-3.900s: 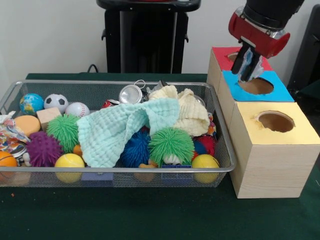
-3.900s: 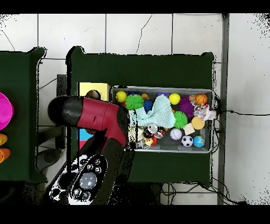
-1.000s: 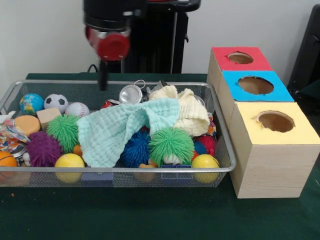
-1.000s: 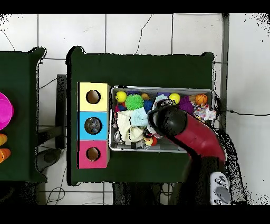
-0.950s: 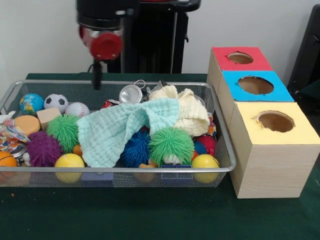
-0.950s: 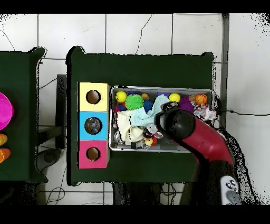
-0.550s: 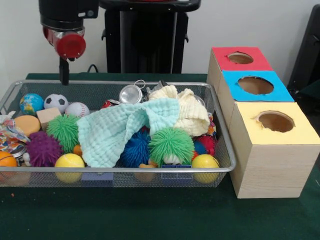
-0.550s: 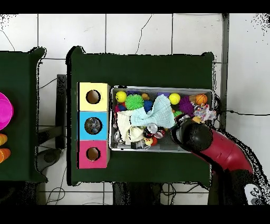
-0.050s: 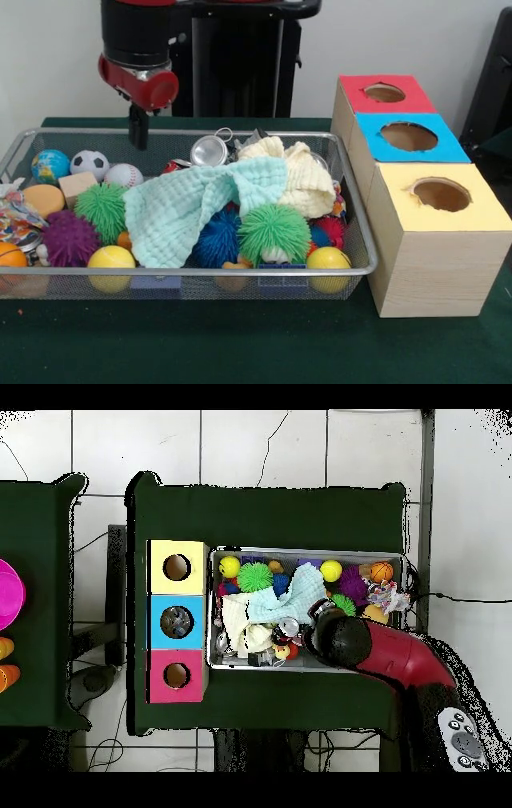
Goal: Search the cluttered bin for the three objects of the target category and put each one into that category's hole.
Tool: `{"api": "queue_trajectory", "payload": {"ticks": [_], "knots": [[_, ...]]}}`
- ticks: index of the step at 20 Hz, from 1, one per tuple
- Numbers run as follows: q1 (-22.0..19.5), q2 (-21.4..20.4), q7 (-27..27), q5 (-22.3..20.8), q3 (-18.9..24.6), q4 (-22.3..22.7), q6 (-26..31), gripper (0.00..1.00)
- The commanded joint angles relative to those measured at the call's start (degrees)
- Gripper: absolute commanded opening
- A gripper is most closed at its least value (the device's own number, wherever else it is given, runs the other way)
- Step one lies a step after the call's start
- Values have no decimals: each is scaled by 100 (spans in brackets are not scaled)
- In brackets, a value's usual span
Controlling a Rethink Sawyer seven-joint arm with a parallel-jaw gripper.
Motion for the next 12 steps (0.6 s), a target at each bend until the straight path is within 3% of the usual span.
{"api": "queue_trajectory", "payload": {"ticks": [1,12], "knots": [[-112,260,-791,-675,770,195,-328,0],[-55,312,-536,-795,900,-102,150,0]]}}
